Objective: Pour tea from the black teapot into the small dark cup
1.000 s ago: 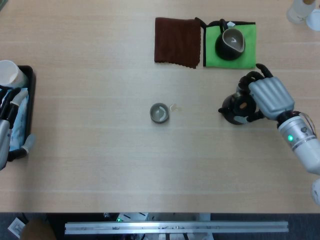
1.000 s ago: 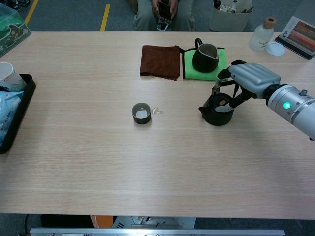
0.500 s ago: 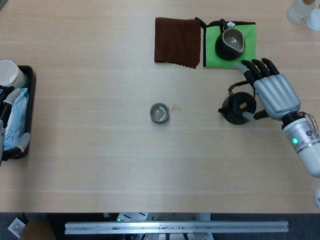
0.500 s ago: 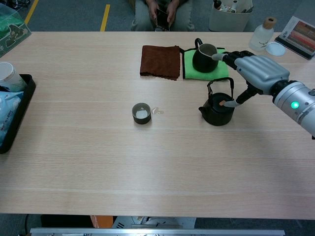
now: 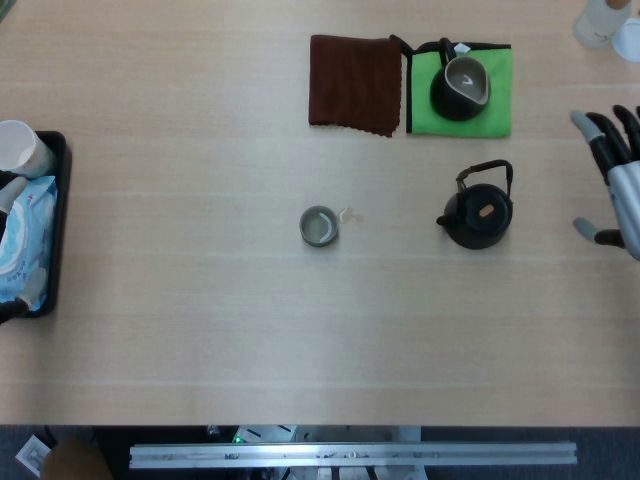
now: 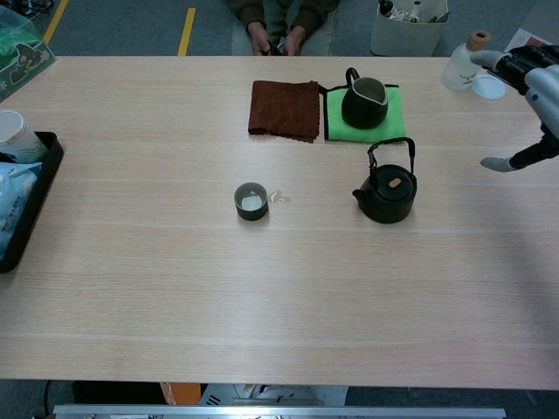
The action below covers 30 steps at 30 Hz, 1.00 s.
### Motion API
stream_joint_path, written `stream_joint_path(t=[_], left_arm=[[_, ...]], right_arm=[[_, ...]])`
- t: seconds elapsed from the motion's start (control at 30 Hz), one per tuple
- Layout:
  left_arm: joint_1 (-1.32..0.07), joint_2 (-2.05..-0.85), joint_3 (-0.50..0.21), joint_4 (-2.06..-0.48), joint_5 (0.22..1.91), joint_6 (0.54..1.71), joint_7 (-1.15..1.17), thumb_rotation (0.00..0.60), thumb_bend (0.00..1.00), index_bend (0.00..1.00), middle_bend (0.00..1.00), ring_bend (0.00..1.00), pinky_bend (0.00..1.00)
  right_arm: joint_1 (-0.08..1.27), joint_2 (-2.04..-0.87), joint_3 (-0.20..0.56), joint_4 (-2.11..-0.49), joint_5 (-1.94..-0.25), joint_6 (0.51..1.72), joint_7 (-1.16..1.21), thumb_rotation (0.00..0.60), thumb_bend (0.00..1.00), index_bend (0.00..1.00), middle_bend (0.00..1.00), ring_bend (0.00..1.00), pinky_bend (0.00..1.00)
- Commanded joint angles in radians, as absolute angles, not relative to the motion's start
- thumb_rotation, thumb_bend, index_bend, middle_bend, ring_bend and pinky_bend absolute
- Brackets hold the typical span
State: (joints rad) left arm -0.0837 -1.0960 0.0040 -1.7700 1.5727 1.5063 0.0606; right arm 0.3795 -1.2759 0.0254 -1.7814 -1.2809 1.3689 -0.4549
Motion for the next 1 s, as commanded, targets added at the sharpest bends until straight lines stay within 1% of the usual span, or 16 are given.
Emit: stream_joint_path(t=[0.03, 0.3, 0.47, 0.7, 1.0], left_arm=[[-0.08, -1.091, 0.012, -1.768, 1.592, 1.515, 0.058, 0.6, 0.3, 0.07, 0.09, 0.02, 0.1], [-0.075, -1.101, 0.026, -1.766, 1.642, 1.532, 0.065, 0.6, 0.3, 0.07, 0.09, 0.02, 0.1], [-0.071, -1.107, 0.03, -1.774, 1.659, 1.54, 0.078, 0.6, 0.3, 0.07, 0.09, 0.02, 0.1], [-0.063, -1.107, 0.035, -1.782, 1.664, 1.546, 0.105, 0.6, 0.3, 0.07, 0.09, 0.02, 0.1], [-0.056, -1.113, 0.025, -1.767, 1.658, 1.559, 0.122, 0.6, 0.3, 0.07, 0.09, 0.02, 0.09]], right_arm=[[0.31, -1.22, -0.014, -1.818, -1.339, 1.446, -0.444, 0.6, 0.02, 0.13, 0.17, 0.02, 0.0], [0.183, -1.152, -0.079, -1.837, -1.435, 1.568, -0.381, 0.6, 0.02, 0.13, 0.18, 0.03, 0.0], [0.119, -1.128, -0.101, -1.838, -1.471, 1.622, -0.354, 0.6, 0.02, 0.13, 0.18, 0.03, 0.0], [0.066, -1.112, -0.102, -1.838, -1.525, 1.667, -0.33, 0.6, 0.02, 0.13, 0.18, 0.03, 0.0], [0.041, -1.109, -0.08, -1.841, -1.542, 1.659, -0.319, 0.6, 0.02, 0.13, 0.18, 0.03, 0.0]])
